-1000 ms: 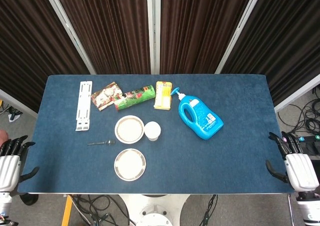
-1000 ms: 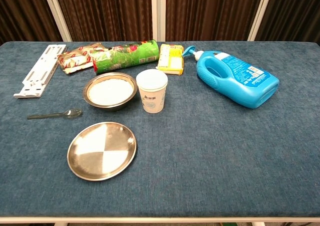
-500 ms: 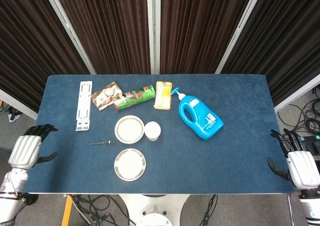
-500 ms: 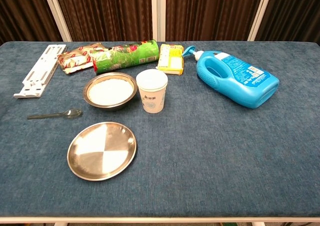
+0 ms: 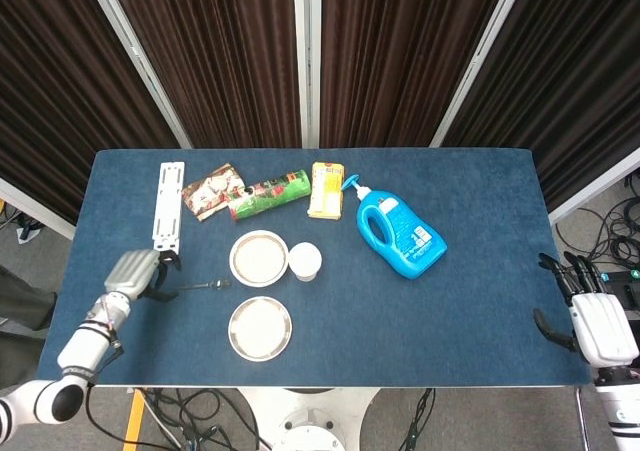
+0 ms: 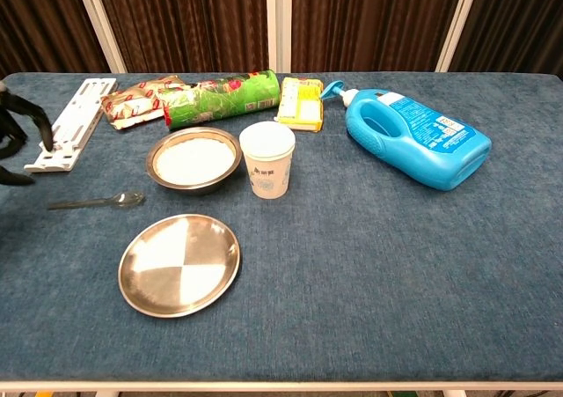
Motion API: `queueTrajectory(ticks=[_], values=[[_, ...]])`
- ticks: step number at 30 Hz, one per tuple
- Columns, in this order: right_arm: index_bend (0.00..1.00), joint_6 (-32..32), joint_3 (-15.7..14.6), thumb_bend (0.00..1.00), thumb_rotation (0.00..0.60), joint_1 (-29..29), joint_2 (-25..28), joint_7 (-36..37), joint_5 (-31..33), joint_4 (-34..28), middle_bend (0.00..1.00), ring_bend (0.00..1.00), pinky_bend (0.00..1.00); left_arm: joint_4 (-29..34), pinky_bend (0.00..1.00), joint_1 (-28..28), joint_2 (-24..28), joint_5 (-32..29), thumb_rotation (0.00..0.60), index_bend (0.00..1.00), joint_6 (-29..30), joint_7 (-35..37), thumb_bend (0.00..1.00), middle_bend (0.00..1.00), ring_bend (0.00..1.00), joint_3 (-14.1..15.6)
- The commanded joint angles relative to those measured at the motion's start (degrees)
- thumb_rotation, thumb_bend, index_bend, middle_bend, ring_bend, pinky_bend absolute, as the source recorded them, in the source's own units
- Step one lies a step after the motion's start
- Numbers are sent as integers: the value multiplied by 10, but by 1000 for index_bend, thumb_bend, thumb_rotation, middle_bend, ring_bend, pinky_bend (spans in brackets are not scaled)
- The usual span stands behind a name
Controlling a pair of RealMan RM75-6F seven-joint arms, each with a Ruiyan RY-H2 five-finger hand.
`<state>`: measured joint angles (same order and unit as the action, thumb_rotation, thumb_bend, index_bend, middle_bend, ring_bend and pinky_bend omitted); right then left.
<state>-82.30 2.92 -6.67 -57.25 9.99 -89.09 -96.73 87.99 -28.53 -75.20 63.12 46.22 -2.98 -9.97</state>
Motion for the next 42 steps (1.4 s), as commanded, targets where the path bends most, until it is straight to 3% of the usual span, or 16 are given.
queueTrajectory(ticks=[1,6,13,42], values=[[82,3,0,302,600,-2,0,0,2,1,198,0,0,-31,1000,-23,-34,-28,600,517,-27,-6,238,909,907,7],[82,5,1,301,600,-3,1,-2,3,-2,198,0,0,-61,1000,-40,-72,-71,600,522,-23,-44,252,929,920,14],[82,4,-1,301,600,-2,2,-4,6,-4,198,0,0,-86,1000,-48,-101,-132,600,542,-11,-85,364,947,934,23],[82,5,-2,301,600,1,0,0,14,0,200,0,0,-117,1000,-60,-135,-179,600,549,6,-108,382,946,937,32]])
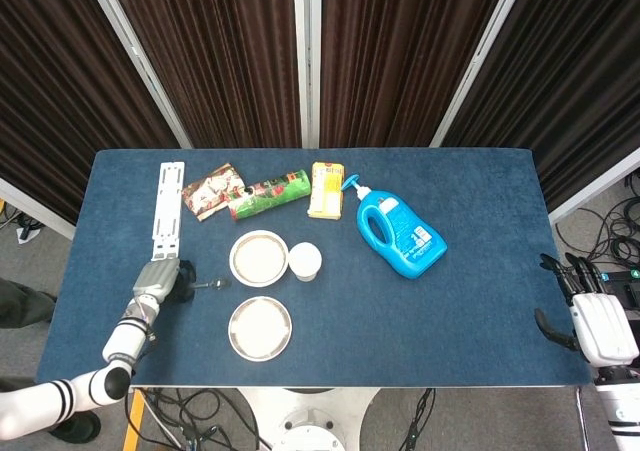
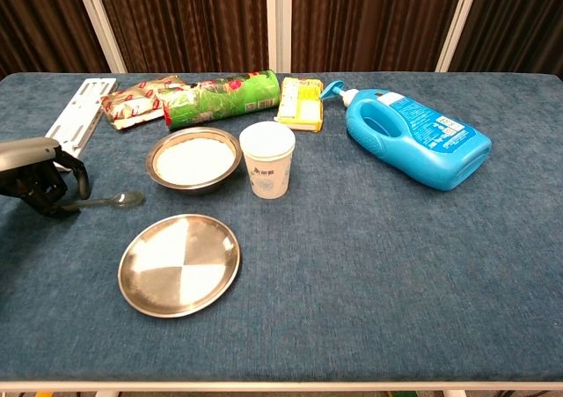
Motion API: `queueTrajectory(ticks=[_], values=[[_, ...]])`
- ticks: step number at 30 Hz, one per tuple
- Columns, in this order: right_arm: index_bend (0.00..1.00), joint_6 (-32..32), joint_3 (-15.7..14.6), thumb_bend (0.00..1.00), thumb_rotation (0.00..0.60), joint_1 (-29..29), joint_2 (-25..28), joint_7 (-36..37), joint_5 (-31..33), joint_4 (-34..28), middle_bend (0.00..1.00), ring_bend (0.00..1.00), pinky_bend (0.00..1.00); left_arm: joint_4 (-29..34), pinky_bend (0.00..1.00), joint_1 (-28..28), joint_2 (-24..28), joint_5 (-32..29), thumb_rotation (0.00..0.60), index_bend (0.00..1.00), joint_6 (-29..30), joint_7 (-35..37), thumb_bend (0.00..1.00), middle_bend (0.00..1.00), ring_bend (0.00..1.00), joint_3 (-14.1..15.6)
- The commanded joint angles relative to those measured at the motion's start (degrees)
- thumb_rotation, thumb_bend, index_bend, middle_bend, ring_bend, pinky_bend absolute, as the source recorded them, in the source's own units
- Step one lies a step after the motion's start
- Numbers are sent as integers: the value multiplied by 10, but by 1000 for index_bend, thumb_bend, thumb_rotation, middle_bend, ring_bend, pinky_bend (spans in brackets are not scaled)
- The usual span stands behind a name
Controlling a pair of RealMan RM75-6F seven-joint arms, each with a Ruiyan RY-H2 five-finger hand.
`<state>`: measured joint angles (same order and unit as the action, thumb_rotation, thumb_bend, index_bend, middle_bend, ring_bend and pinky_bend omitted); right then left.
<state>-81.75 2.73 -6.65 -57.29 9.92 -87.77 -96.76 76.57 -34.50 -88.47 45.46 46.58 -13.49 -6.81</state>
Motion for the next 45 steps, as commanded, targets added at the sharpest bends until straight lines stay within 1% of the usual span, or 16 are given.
queueTrajectory(ticks=[1,12,17,21,25,31,35,38,42,45], values=[[82,-1,0,301,600,1,0,0,1,0,200,0,0,-3,1000,0,-4,-3,600,555,4,-3,381,946,937,1],[82,0,-1,300,600,2,1,0,2,-2,201,0,0,-8,1000,2,-10,-9,600,578,14,-17,411,948,937,5],[82,-2,-1,299,600,3,2,-1,1,-4,207,0,0,-11,1000,3,-9,-3,600,596,15,-16,454,952,939,7],[82,-5,-2,299,600,5,3,-2,0,-6,210,0,0,-10,1000,5,-7,5,600,604,17,-11,463,955,941,6],[82,-8,-2,298,600,7,5,-4,1,-8,210,0,0,0,1000,10,3,25,600,605,31,-6,470,956,942,5],[82,-14,-2,299,600,10,9,-5,-2,-12,210,0,0,32,1000,17,34,78,600,605,75,-10,471,957,942,5],[82,-16,-1,298,600,11,11,-7,-3,-13,210,0,0,58,1000,11,54,115,600,606,103,-27,471,959,944,-3],[82,-17,0,298,600,11,12,-7,-3,-14,210,0,0,69,1000,-3,62,126,600,609,110,-49,472,960,945,-13],[82,-17,0,298,600,11,13,-7,-2,-13,210,0,0,67,1000,-27,49,130,600,609,127,-100,471,960,945,-29],[82,-16,1,297,600,11,13,-6,-2,-12,210,0,0,49,1000,-48,23,131,600,609,139,-148,470,960,946,-36]])
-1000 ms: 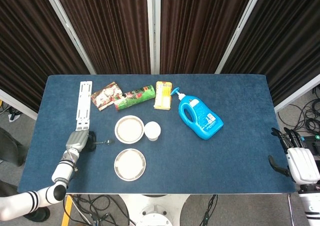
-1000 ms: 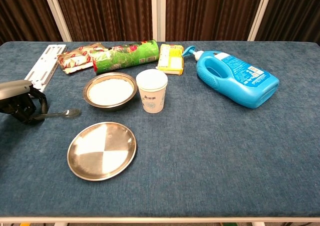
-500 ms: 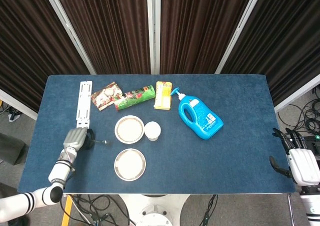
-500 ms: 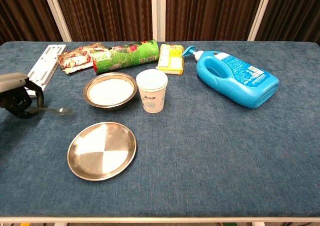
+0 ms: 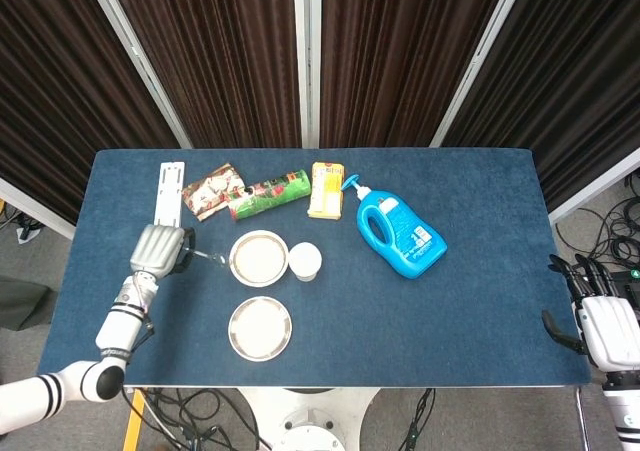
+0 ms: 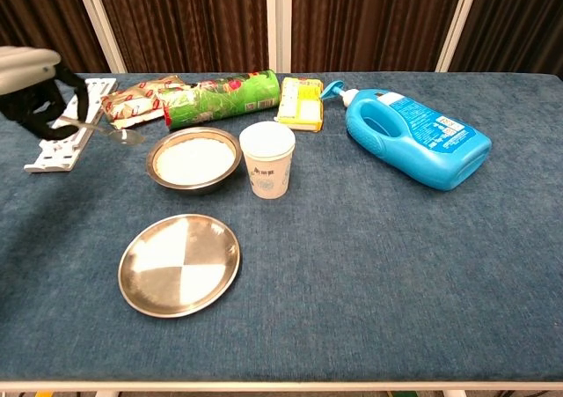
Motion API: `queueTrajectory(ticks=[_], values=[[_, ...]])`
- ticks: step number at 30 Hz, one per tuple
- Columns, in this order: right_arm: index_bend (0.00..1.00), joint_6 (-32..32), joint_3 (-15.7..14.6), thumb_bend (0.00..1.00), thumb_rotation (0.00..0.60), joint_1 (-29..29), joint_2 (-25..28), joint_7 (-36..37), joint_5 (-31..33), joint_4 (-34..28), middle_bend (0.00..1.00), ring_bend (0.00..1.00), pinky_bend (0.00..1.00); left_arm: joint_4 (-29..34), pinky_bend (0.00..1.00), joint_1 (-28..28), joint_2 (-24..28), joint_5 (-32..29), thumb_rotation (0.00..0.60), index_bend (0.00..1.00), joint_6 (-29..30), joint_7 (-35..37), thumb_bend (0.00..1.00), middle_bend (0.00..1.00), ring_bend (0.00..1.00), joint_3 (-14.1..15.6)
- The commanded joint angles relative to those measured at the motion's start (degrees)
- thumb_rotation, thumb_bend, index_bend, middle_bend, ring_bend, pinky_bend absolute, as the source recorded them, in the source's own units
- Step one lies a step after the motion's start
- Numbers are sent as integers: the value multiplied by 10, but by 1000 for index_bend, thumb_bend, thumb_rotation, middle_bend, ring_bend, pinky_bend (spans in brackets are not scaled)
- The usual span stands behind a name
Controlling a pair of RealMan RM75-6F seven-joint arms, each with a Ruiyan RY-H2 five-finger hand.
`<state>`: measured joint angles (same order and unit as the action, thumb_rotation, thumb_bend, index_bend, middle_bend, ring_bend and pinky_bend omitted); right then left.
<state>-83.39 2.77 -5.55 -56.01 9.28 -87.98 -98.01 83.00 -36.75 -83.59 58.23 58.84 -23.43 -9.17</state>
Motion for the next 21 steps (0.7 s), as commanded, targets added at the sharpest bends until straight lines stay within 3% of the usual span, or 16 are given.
queueTrajectory(ticks=[1,8,15,21], values=[[82,1,0,297,600,0,0,1,1,1,210,0,0,-24,1000,-32,-36,5,600,609,20,-63,470,960,946,-13],[82,5,2,297,600,-1,1,4,5,3,210,0,0,-93,1000,-70,-107,12,600,608,52,-181,469,960,946,-10],[82,6,2,297,600,0,1,8,8,6,210,0,0,-121,1000,-94,-138,21,600,605,63,-292,468,959,946,6],[82,8,2,297,600,1,3,9,12,7,210,0,0,-139,1000,-94,-148,37,600,605,76,-338,468,959,946,25]])
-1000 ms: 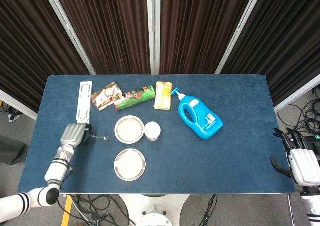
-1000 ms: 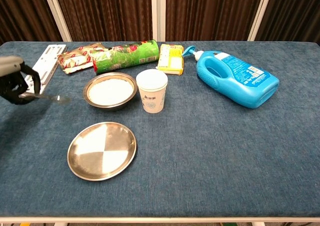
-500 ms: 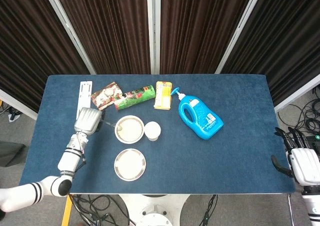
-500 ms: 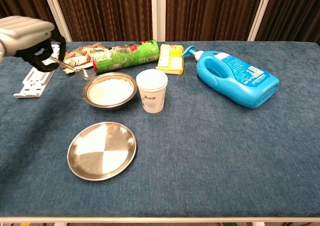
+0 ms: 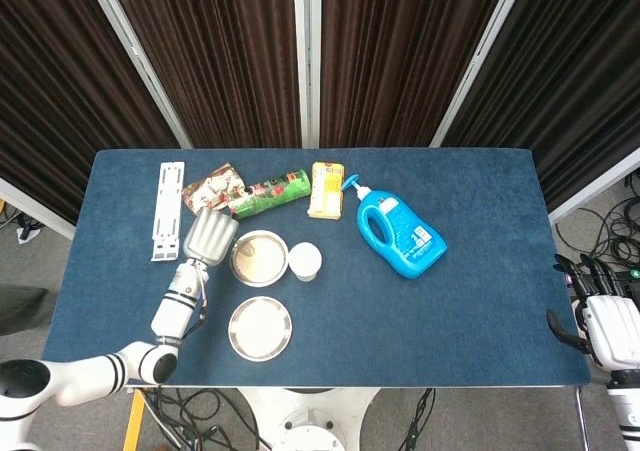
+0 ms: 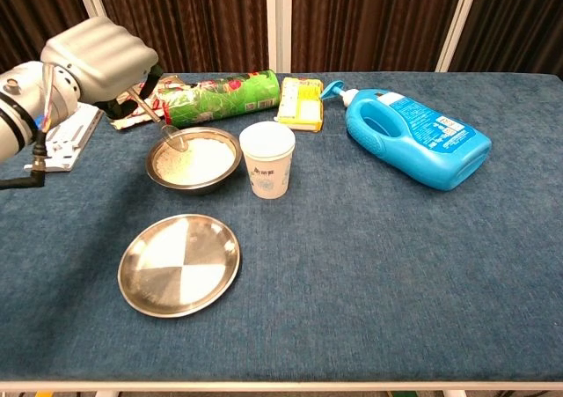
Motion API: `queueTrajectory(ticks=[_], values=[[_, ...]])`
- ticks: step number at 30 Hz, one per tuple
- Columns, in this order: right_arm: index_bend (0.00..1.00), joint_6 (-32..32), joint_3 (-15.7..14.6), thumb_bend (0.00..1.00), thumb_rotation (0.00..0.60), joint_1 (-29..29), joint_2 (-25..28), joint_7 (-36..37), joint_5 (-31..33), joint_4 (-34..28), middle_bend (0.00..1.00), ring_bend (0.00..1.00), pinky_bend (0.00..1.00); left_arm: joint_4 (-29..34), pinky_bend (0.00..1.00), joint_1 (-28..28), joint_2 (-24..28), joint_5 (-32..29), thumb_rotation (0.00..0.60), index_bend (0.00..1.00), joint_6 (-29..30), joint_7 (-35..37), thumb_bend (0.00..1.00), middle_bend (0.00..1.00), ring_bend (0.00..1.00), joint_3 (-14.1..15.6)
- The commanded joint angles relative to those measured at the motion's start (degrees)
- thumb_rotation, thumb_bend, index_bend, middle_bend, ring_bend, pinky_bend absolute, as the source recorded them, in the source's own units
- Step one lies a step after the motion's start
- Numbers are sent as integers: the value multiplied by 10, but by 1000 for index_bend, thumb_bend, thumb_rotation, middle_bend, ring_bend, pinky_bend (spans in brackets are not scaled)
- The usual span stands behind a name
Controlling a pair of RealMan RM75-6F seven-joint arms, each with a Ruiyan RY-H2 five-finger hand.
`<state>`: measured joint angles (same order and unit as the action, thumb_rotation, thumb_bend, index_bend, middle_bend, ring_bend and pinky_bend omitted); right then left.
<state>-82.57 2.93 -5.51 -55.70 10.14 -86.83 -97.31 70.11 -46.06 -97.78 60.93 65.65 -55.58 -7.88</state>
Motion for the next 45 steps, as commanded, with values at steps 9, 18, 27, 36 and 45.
queueTrajectory(ticks=[9,18,27,36,45], values=[[82,5,0,297,600,-1,-3,2,3,3,209,0,0,-44,1000,5,-32,35,600,603,20,-53,468,959,947,31],[82,4,0,296,600,1,-1,3,5,2,209,0,0,-66,1000,8,-64,59,600,602,30,-77,470,961,950,37],[82,4,-1,296,600,6,0,9,10,6,209,0,0,-43,1000,16,-68,50,600,602,18,-59,473,962,951,20],[82,2,0,296,600,5,0,9,6,5,209,0,0,15,1000,39,-26,-24,600,602,-28,62,475,961,950,-38],[82,4,2,296,600,3,1,1,6,-3,209,0,0,82,1000,68,40,-129,600,602,-106,218,476,958,948,-93]])
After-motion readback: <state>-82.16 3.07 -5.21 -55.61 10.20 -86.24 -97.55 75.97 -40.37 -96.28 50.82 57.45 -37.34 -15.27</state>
